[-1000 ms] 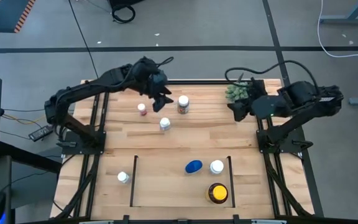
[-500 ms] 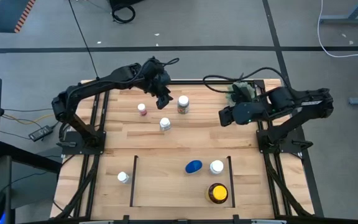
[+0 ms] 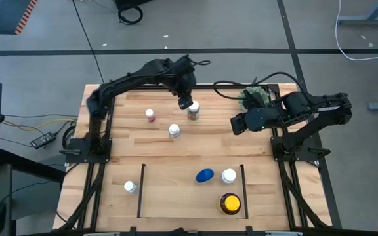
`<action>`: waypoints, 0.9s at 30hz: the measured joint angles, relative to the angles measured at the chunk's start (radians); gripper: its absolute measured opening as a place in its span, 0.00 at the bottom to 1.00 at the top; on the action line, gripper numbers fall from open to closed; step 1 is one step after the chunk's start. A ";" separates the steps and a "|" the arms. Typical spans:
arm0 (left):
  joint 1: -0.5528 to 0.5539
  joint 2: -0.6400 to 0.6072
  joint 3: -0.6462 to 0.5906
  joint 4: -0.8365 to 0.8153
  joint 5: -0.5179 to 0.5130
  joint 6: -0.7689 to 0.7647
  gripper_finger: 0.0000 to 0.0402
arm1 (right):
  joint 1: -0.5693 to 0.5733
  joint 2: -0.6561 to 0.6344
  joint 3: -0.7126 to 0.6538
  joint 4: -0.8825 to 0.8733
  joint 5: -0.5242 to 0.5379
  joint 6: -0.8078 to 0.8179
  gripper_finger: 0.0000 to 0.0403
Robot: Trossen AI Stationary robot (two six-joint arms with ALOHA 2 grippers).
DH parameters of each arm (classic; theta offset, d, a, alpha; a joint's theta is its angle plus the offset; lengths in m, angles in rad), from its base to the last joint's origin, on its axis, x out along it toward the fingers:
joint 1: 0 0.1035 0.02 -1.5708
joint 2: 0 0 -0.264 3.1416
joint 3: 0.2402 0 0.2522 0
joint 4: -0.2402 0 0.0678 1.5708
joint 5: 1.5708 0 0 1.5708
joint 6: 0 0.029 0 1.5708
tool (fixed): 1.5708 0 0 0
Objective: Pick and place medicine bottles onto shelf by color
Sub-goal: Put the green medicine bottle on the shelf
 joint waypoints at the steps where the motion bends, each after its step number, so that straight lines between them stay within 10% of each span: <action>1: -0.001 0.025 0.028 -0.022 -0.006 0.000 0.54 | 0.000 0.000 0.000 0.000 -0.002 -0.004 0.54; 27: -0.068 0.224 0.094 0.010 -0.167 -0.054 0.83 | 0.009 0.000 0.000 -0.001 -0.084 -0.082 0.54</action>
